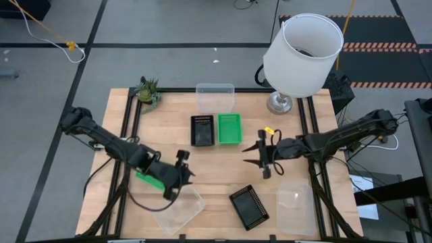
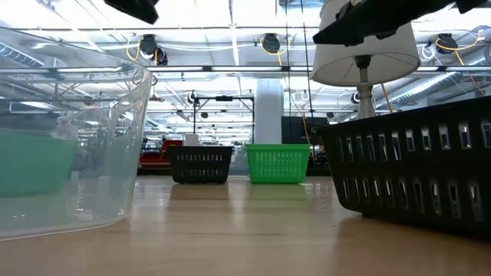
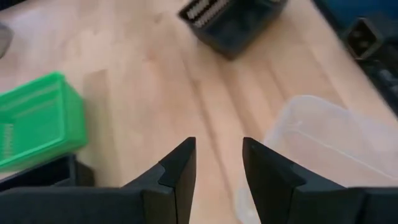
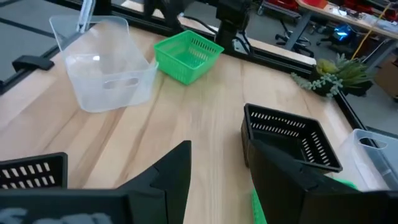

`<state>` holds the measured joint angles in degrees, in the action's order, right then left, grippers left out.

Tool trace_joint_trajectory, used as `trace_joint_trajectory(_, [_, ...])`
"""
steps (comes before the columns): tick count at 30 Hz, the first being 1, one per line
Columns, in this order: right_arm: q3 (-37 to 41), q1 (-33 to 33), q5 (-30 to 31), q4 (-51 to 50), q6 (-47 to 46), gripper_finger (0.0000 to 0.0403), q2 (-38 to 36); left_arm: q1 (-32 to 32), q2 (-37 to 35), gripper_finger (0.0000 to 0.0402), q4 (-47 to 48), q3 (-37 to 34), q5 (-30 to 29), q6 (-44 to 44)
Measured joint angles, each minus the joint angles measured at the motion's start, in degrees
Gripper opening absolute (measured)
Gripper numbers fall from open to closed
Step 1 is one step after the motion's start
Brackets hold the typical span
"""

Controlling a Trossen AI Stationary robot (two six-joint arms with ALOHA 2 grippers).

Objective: Stack baskets by color
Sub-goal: Stack the bottom left transparent bin on the top transparent bin

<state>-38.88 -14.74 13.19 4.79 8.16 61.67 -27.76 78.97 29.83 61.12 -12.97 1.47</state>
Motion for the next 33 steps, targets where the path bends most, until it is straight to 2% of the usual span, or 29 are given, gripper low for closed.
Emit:
trace_joint_trajectory(9, [0.0, 0.0, 0.1, -1.2, 0.3, 0.0155, -0.3, -1.5, 9.2, 0.0131, 0.3, 0.2, 4.8, 1.3])
trace_joint_trajectory(17, [0.0, 0.0, 0.1, -1.9, 1.4, 0.0155, -0.3, 1.3, 15.1, 0.0143, 4.6, 0.2, 5.7, -0.1])
trace_joint_trajectory(21, [0.0, 0.0, 0.2, -2.4, 1.5, 0.0155, -0.3, 3.1, 16.0, 0.014, 4.4, 0.2, 9.7, -2.8])
trace_joint_trajectory(25, [0.0, 0.0, 0.2, -3.6, 1.7, 0.0155, -0.3, 4.7, 16.3, 0.0109, 4.3, 0.2, 12.3, -4.3])
trace_joint_trajectory(31, [0.0, 0.0, 0.2, -3.8, 2.2, 0.0155, -0.3, 6.2, 16.3, 0.0023, 4.4, 0.2, 16.6, -5.8])
trace_joint_trajectory(33, [0.0, 0.0, 0.2, -3.8, 2.8, 0.0155, -0.3, 6.6, 16.3, 0.0011, 4.4, 0.2, 18.0, -4.3])
